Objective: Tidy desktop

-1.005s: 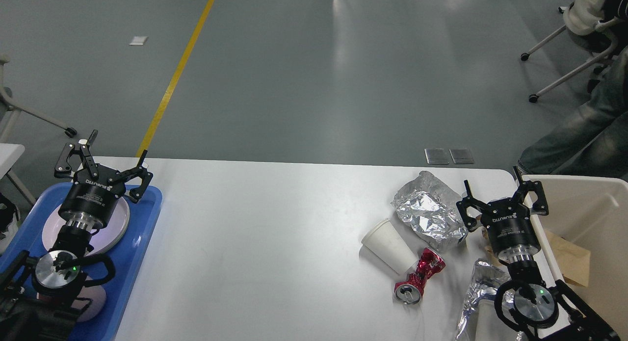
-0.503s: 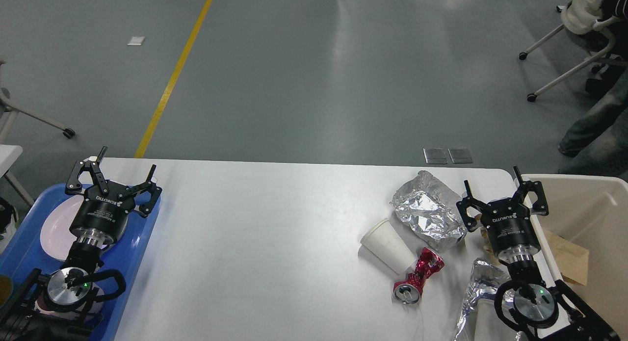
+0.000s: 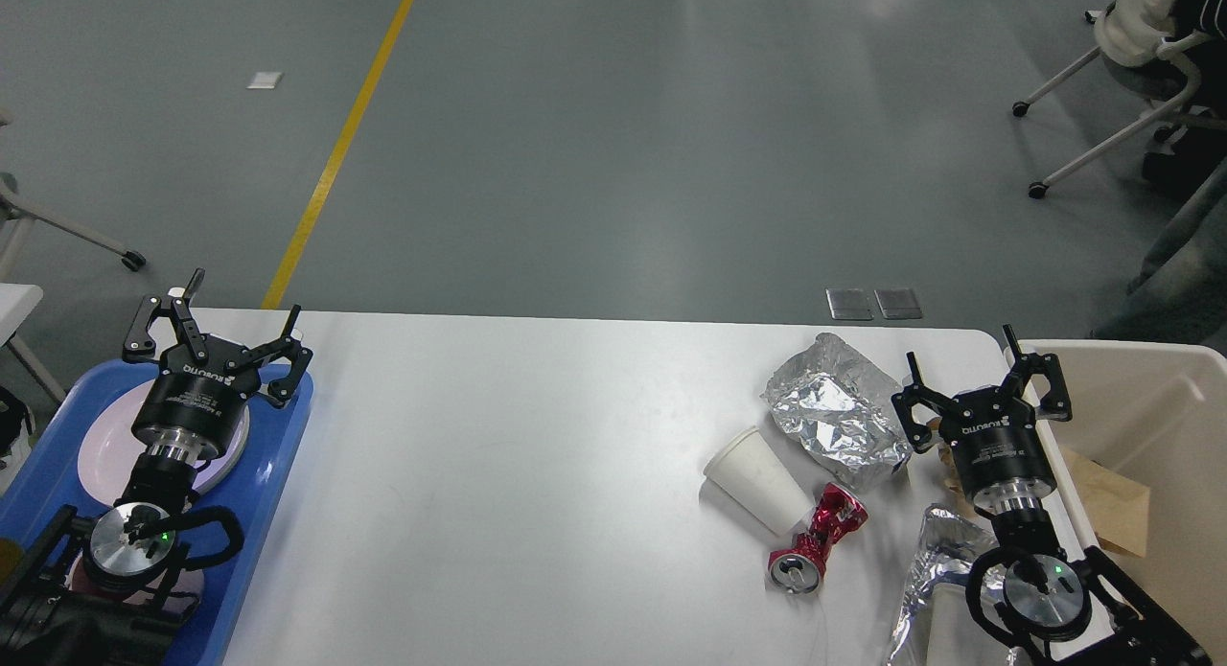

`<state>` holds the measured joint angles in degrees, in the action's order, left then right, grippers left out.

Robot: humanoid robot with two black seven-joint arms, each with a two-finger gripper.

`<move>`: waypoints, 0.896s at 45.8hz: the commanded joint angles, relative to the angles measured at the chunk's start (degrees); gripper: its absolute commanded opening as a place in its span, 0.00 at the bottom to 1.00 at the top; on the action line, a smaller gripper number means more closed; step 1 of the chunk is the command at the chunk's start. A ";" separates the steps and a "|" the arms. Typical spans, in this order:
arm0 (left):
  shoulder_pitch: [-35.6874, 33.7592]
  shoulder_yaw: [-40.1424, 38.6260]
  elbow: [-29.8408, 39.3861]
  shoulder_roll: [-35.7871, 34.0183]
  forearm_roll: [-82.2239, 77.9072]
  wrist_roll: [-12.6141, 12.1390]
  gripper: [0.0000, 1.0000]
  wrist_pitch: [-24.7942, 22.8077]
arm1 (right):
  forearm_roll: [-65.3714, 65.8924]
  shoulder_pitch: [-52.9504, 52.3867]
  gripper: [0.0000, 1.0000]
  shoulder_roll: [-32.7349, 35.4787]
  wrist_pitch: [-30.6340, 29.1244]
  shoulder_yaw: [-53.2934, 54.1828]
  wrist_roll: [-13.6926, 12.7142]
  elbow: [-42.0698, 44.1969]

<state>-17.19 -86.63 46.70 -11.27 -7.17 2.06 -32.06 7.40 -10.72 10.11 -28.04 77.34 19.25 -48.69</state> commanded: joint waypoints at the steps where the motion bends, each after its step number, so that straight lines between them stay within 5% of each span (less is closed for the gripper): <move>1: 0.05 -0.03 0.05 0.02 0.05 0.66 0.96 -0.63 | -0.01 0.00 1.00 0.00 0.00 0.00 0.00 0.00; 16: 4.79 0.14 -0.03 -0.07 -0.22 0.93 0.96 -1.16 | 0.07 0.00 1.00 0.00 0.00 0.00 0.00 0.00; 23: 6.29 0.58 -0.30 0.11 0.05 4.97 0.97 -6.69 | -0.01 0.00 1.00 0.00 0.00 0.00 0.00 0.00; 41: 6.55 0.67 -0.91 -0.16 -0.65 4.80 0.97 -6.87 | -0.01 0.00 1.00 0.00 0.00 0.00 0.00 0.00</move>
<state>-10.46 -85.91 45.88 -11.41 -7.36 6.84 -39.02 7.46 -10.72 10.11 -28.04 77.34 19.25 -48.62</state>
